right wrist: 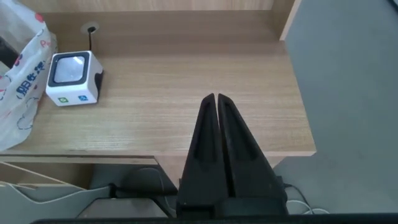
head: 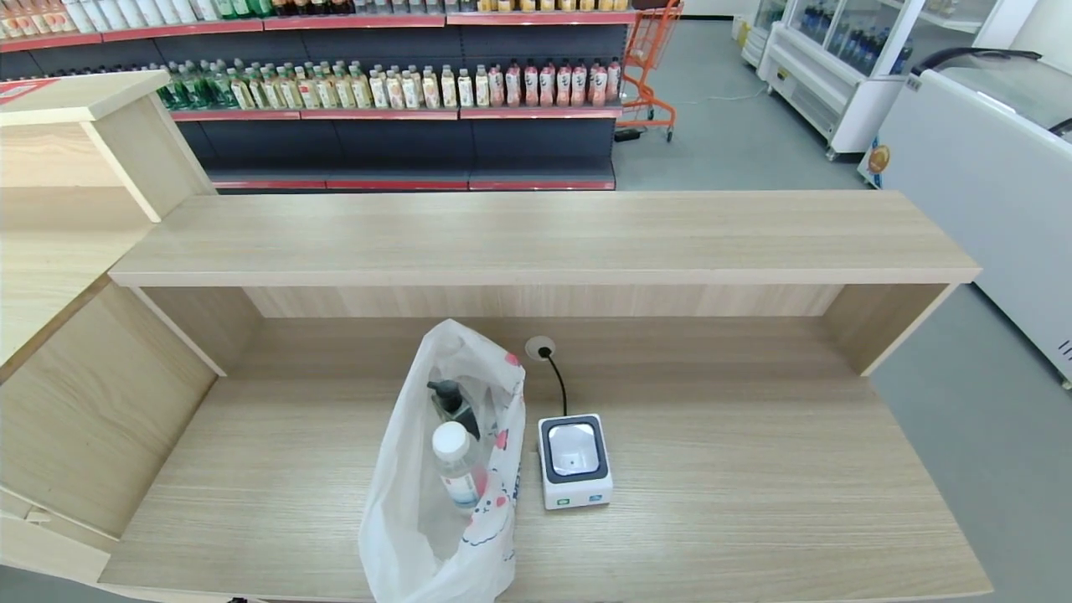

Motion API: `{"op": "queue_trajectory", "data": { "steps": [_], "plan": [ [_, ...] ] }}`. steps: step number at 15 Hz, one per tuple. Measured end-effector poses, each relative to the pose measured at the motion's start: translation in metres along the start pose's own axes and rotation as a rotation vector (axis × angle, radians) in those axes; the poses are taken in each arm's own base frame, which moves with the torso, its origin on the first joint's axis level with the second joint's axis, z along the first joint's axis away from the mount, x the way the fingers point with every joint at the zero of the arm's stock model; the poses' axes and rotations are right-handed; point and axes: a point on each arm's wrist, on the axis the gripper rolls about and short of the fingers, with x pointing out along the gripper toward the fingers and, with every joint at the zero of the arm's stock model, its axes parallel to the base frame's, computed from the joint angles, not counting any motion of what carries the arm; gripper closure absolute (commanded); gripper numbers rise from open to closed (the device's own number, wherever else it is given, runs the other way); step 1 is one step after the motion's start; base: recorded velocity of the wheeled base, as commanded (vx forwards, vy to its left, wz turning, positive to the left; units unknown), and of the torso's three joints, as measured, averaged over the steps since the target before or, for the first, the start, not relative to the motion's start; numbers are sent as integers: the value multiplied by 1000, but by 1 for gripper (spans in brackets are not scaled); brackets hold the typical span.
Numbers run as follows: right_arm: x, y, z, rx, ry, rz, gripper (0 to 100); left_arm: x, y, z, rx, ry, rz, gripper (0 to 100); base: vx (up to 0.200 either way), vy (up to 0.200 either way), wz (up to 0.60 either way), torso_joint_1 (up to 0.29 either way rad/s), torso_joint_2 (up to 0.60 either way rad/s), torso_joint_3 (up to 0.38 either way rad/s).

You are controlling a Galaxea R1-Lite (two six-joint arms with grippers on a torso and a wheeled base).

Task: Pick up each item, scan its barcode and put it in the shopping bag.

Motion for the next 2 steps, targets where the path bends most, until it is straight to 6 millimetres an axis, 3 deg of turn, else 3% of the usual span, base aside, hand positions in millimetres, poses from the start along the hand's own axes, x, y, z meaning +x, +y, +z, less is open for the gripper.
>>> {"op": "queue_trajectory", "data": {
  "steps": [2],
  "plan": [
    [0,0,0,-6,0,-1,100,0,0,0,0,0,-1,0,0,0,0,0,0,0]
  ]
}}
